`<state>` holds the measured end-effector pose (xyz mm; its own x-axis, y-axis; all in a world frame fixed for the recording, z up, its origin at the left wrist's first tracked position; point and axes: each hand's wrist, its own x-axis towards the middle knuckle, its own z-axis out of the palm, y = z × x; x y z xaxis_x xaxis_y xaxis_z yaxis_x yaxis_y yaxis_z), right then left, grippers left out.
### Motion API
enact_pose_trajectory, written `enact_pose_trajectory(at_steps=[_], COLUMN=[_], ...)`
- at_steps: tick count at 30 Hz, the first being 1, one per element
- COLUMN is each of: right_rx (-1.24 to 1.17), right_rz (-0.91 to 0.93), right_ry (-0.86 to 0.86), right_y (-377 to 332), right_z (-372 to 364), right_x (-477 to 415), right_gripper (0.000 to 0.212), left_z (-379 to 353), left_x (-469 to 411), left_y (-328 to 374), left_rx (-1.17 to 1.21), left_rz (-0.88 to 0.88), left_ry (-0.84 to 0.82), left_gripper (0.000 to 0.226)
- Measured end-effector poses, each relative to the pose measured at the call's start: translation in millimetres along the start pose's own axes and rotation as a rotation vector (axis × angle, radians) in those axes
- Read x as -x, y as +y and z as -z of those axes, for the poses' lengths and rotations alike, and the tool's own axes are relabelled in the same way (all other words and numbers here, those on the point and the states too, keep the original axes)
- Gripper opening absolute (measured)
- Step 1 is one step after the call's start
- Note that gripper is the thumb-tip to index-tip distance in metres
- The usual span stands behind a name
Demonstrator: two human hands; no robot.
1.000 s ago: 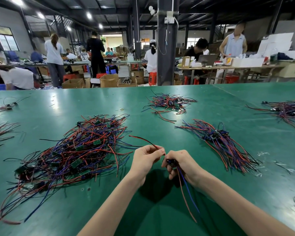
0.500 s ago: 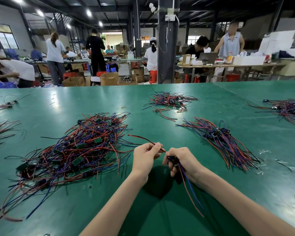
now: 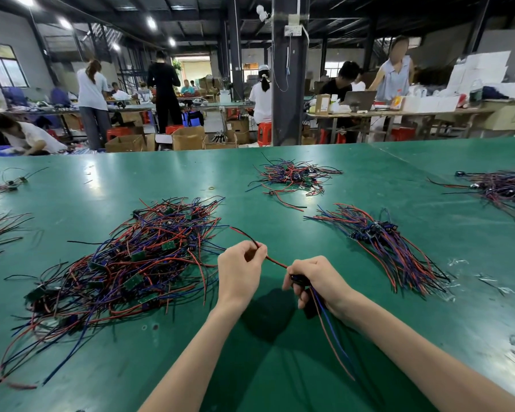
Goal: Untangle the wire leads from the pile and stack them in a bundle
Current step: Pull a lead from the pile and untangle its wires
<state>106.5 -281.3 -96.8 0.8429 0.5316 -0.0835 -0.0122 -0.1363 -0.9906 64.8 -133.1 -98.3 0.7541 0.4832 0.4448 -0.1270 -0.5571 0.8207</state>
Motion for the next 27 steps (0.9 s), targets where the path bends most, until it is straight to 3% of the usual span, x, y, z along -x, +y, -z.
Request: enact_pose_trajectory(at_steps=[2,5,8,10,14,16,18,22,24,26,27], right_rx=[-0.005,-0.008,-0.021,-0.022,-0.017,-0.019,-0.014,-0.028,-0.035,-0.031,-0.029], right_rz=[0.008,0.021,0.030,0.029,0.017,0.010,0.009,0.024,0.027,0.028,0.028], right_ry=[0.001,0.005,0.000,0.006,0.017,0.011,0.006,0.010,0.006,0.007,0.009], right_y=[0,-1,0,0,1,2,2,-1,-1,0,0], right_z=[0,1,1,2,5,5,4,4,5,5,5], right_x=[-1,-2,-2,-2,-2,-2,-2,-3,-2,-2,-1], right_gripper=[0.036,0.036,0.036,0.035,0.036,0.036,0.038,0.040,0.040,0.040,0.040], left_z=[1,-1,-1,0,5,5,6,5,5,7,9], left_x=[-2,-3,-5,-4,-3,-3,-5,-10,-11,-11,-10], left_y=[0,1,1,1,-4,-6,-5,0,-2,-2,-4], left_rx=[0.089,0.462,0.655,0.609,-0.054,-0.167,-0.058,0.493,0.657,0.575,0.385], left_rz=[0.087,0.372,0.525,0.476,-0.035,-0.143,-0.041,0.401,0.522,0.451,0.315], left_ry=[0.008,0.004,-0.005,-0.011,0.055,0.093,0.121,0.089,0.061,0.062,0.075], left_gripper=[0.023,0.030,0.033,0.031,0.032,0.032,0.029,0.028,0.028,0.030,0.033])
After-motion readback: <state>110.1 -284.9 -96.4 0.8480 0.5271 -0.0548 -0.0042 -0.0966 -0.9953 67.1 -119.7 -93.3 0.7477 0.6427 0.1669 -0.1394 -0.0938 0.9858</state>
